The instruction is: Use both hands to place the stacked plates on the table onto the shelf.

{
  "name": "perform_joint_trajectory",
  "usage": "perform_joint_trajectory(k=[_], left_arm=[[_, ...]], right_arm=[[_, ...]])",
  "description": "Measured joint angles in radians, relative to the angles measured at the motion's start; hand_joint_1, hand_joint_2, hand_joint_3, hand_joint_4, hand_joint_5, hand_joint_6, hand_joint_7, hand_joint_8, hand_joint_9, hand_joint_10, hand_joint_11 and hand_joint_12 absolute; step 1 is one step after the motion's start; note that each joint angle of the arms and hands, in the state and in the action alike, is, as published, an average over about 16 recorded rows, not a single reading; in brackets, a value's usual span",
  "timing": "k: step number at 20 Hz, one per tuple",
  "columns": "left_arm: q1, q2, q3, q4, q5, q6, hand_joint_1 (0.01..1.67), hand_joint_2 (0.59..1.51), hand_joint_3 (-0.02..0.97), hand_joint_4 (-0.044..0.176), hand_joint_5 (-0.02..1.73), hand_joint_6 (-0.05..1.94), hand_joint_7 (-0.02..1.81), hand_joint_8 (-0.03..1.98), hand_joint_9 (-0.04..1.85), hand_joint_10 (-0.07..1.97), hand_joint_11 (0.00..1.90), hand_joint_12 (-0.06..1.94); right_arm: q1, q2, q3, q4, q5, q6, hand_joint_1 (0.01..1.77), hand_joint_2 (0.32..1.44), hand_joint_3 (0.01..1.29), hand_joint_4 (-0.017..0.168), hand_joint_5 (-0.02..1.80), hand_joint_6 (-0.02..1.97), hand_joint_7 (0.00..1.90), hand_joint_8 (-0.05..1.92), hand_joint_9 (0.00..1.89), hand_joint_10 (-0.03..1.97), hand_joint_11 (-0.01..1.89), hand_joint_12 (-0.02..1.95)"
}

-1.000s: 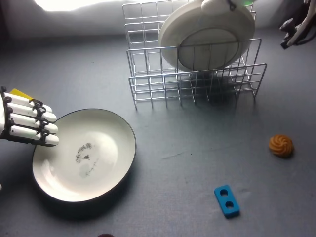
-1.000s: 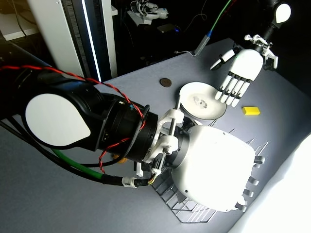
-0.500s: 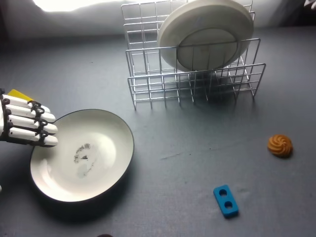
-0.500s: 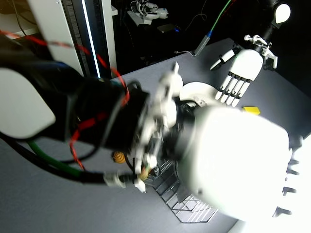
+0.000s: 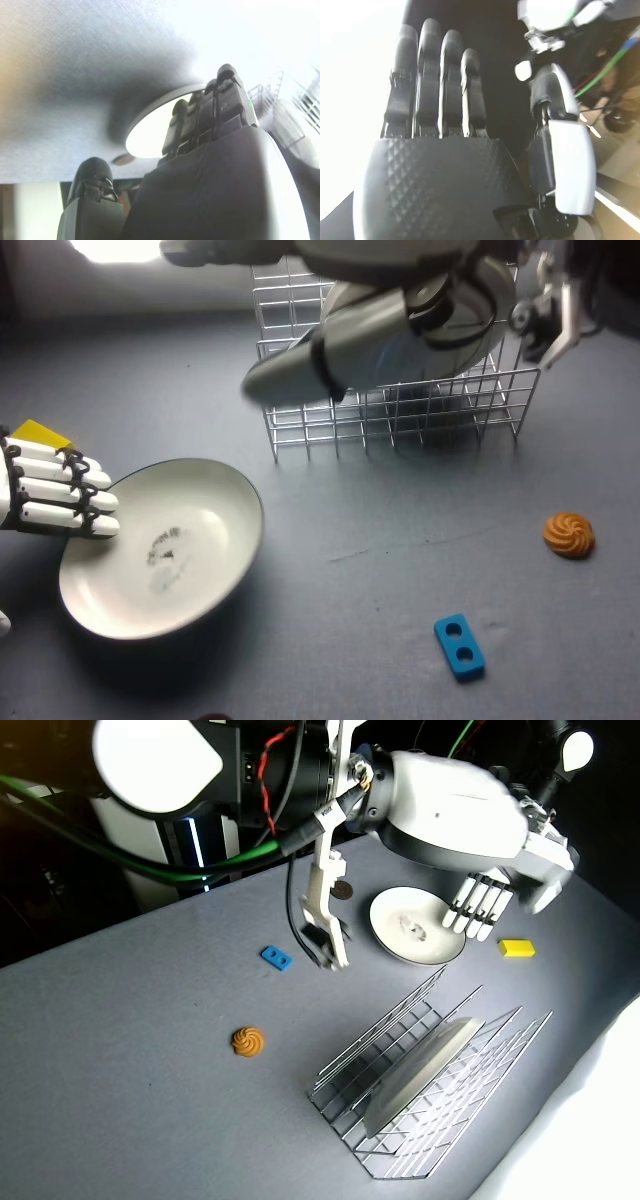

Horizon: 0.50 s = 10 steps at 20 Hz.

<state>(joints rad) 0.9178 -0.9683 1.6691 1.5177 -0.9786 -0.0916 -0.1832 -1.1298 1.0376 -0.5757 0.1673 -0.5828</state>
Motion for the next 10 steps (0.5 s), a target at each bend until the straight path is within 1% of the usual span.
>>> perform_joint_trajectory(k=[3,5,8,10], left_arm=[[0.016,-0.002,0.000,-0.005,0.007,-0.002,0.02,1.125,0.020,0.003,0.01,0.00,-0.01,-0.02,-0.01,-0.03,0.02,0.01],[0.026,-0.004,0.000,-0.007,0.010,-0.003,0.02,1.125,0.020,0.002,0.01,0.00,-0.01,-0.02,-0.01,-0.03,0.02,0.01],[0.037,-0.005,0.000,-0.010,0.014,-0.005,0.02,1.125,0.020,0.001,0.01,0.00,-0.01,-0.02,-0.01,-0.03,0.02,0.01],[0.041,-0.006,0.000,-0.010,0.014,-0.006,0.02,1.125,0.020,0.000,0.01,0.00,-0.01,-0.02,-0.01,-0.03,0.02,0.01]], right_arm=[[-0.035,-0.008,-0.055,0.029,-0.021,-0.101,0.48,1.01,0.01,0.003,0.21,0.03,0.27,0.02,0.28,0.06,0.12,0.49],[-0.059,-0.018,-0.075,0.053,-0.032,-0.174,0.51,0.98,0.01,0.003,0.12,0.02,0.15,0.01,0.16,0.02,0.05,0.33],[-0.094,-0.042,-0.084,0.099,-0.037,-0.287,0.63,0.93,0.01,0.002,0.05,0.02,0.05,0.01,0.06,0.00,0.01,0.11],[-0.116,-0.064,-0.081,0.142,-0.035,-0.369,0.75,0.91,0.01,0.002,0.02,0.02,0.02,0.01,0.03,0.00,0.01,0.01]])
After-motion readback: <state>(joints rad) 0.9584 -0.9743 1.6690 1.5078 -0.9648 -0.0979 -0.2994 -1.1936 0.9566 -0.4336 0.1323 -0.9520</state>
